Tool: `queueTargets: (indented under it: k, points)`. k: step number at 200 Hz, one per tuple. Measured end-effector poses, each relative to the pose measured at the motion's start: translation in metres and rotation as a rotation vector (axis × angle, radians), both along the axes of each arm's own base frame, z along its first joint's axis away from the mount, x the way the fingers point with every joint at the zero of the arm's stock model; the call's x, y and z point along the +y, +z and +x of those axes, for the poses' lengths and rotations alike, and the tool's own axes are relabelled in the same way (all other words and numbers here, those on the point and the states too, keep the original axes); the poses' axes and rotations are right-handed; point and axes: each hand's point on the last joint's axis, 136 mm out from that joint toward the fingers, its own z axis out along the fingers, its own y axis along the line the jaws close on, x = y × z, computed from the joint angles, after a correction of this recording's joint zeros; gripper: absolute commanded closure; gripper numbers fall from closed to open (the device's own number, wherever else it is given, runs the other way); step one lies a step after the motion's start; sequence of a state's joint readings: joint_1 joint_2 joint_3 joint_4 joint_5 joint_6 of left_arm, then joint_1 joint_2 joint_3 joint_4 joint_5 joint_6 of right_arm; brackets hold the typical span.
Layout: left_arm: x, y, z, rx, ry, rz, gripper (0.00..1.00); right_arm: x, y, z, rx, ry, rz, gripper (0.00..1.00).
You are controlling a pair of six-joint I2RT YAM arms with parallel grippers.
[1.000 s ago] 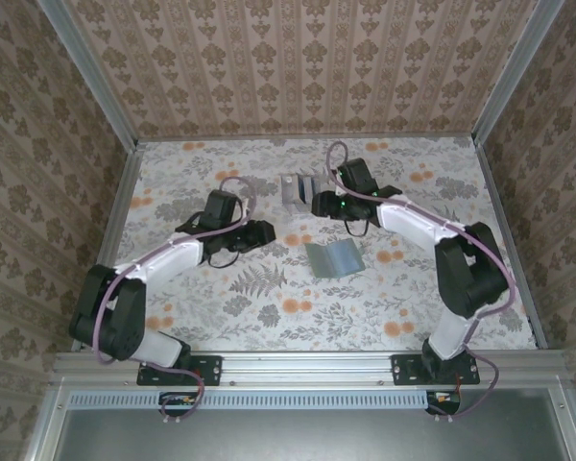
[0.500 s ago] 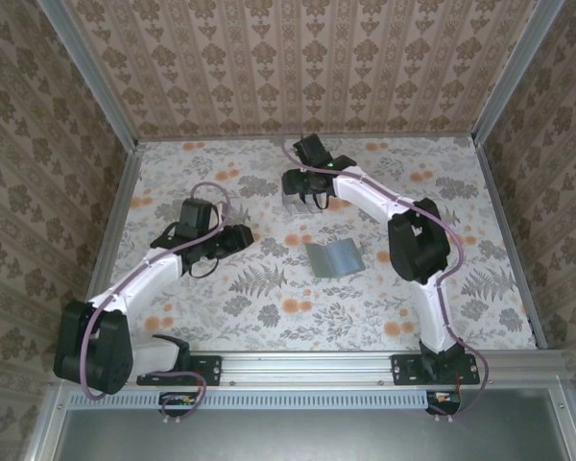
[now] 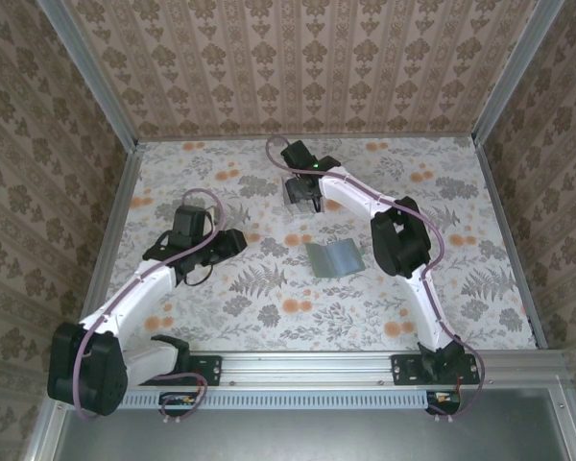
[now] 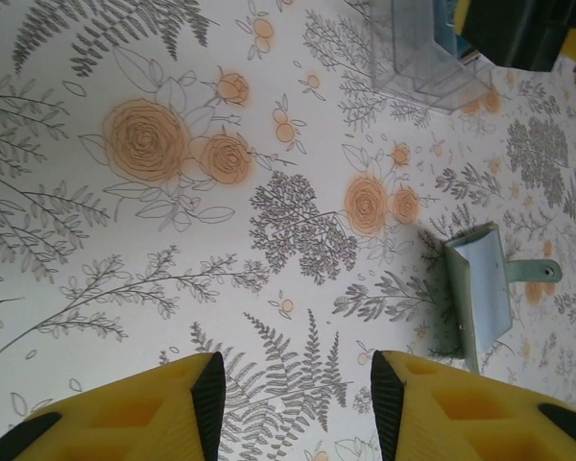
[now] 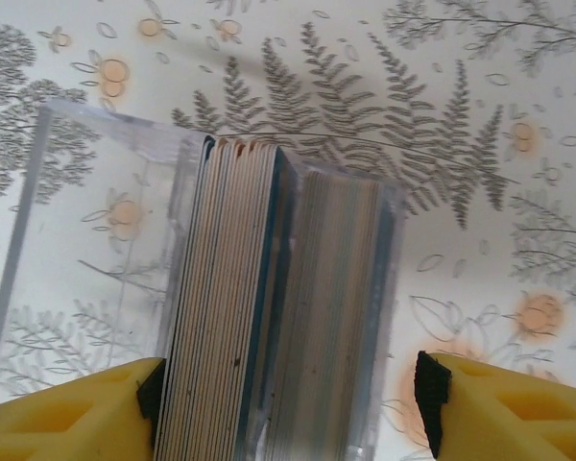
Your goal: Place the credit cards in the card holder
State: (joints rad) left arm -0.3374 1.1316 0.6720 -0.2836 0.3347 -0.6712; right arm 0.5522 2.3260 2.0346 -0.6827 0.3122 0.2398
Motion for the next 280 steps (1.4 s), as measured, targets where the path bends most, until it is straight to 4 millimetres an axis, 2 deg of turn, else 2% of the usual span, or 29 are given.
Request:
queueTargets:
  k: [58, 127, 169, 214, 259, 280]
  points:
    - [0.003, -0.001, 0.001, 0.000, 0.009, 0.008, 0.54, -0.020, 0.005, 0.004, -0.037, -0.015, -0.128, 0.35]
    - [0.002, -0.008, 0.002, 0.020, 0.007, 0.013, 0.54, -0.030, 0.010, 0.007, -0.060, 0.003, -0.213, 0.46]
    - [0.000, -0.013, 0.003, 0.033, 0.002, 0.012, 0.54, -0.033, 0.019, 0.009, -0.081, 0.022, -0.251, 0.57]
    - [-0.007, -0.023, 0.006, 0.069, -0.026, 0.000, 0.54, -0.029, 0.024, 0.010, -0.097, 0.056, -0.279, 0.78]
    - [-0.016, -0.025, 0.013, 0.092, -0.061, -0.021, 0.54, -0.027, 0.025, 0.010, -0.096, 0.074, -0.284, 0.88]
    - [-0.019, -0.025, 0.014, 0.098, -0.073, -0.031, 0.54, -0.025, 0.024, 0.009, -0.091, 0.081, -0.273, 0.90]
